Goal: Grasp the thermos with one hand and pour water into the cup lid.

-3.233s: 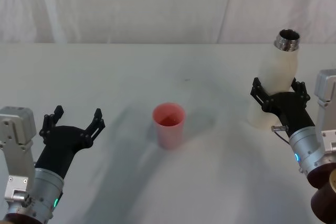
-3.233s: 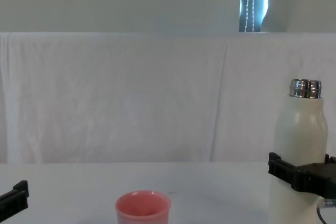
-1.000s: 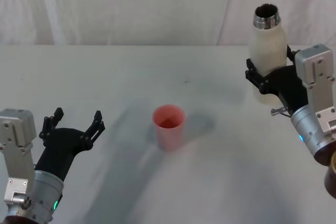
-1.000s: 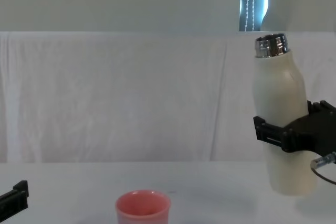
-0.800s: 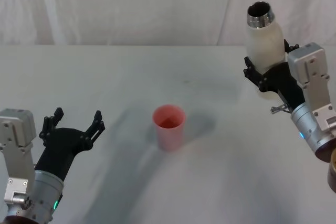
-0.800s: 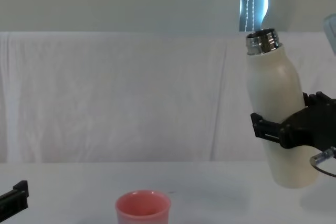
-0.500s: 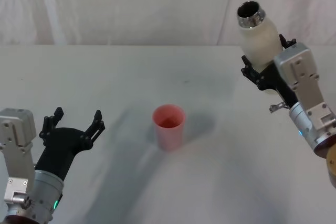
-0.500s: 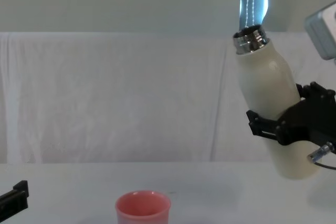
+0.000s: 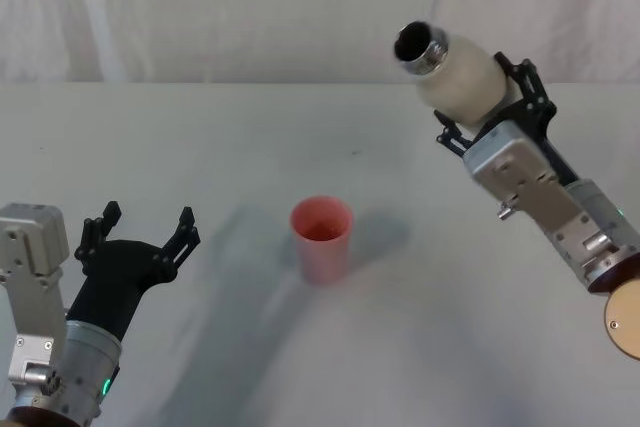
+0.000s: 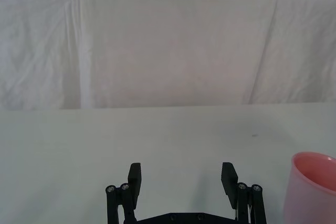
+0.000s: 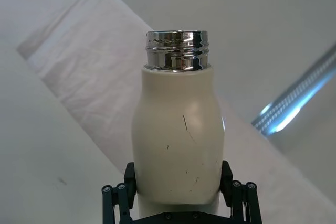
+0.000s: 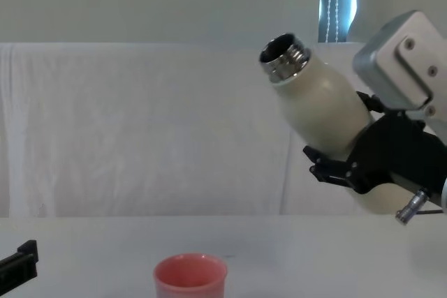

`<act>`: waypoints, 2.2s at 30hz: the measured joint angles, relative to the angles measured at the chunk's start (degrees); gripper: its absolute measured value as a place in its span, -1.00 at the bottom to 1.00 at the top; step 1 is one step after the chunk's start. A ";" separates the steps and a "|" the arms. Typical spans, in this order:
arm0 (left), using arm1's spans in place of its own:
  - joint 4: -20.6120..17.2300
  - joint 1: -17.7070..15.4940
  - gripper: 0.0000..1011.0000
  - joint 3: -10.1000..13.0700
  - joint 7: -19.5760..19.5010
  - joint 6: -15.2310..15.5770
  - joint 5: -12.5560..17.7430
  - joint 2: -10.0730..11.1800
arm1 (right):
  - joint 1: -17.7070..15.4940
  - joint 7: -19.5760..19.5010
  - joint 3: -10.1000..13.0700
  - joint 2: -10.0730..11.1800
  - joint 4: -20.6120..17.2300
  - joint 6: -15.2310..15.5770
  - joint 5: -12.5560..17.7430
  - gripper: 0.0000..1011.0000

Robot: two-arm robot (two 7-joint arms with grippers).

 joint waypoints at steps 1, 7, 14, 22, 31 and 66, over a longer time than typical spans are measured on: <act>0.00 0.00 0.98 0.00 0.00 0.00 0.00 0.00 | 0.12 0.01 -0.25 0.27 0.00 -0.26 -0.51 0.88; 0.00 0.00 0.98 0.00 0.00 0.00 0.00 0.00 | 1.09 -1.01 -2.22 2.13 0.35 -2.25 -4.79 0.88; 0.00 0.00 0.98 0.00 0.00 0.00 0.00 0.00 | 1.75 -1.95 -4.08 3.37 0.76 -2.83 -8.12 0.88; 0.00 0.00 0.98 0.00 0.00 0.00 0.00 0.00 | 2.31 -2.87 -5.92 4.33 1.34 -2.80 -11.11 0.88; 0.00 0.00 0.98 0.00 0.00 0.00 0.00 0.00 | 2.93 -3.11 -7.95 5.49 2.21 -2.71 -13.75 0.88; 0.00 0.00 0.98 0.00 0.00 0.00 0.00 0.00 | 7.31 -5.58 -13.89 6.44 9.04 0.88 -21.97 0.88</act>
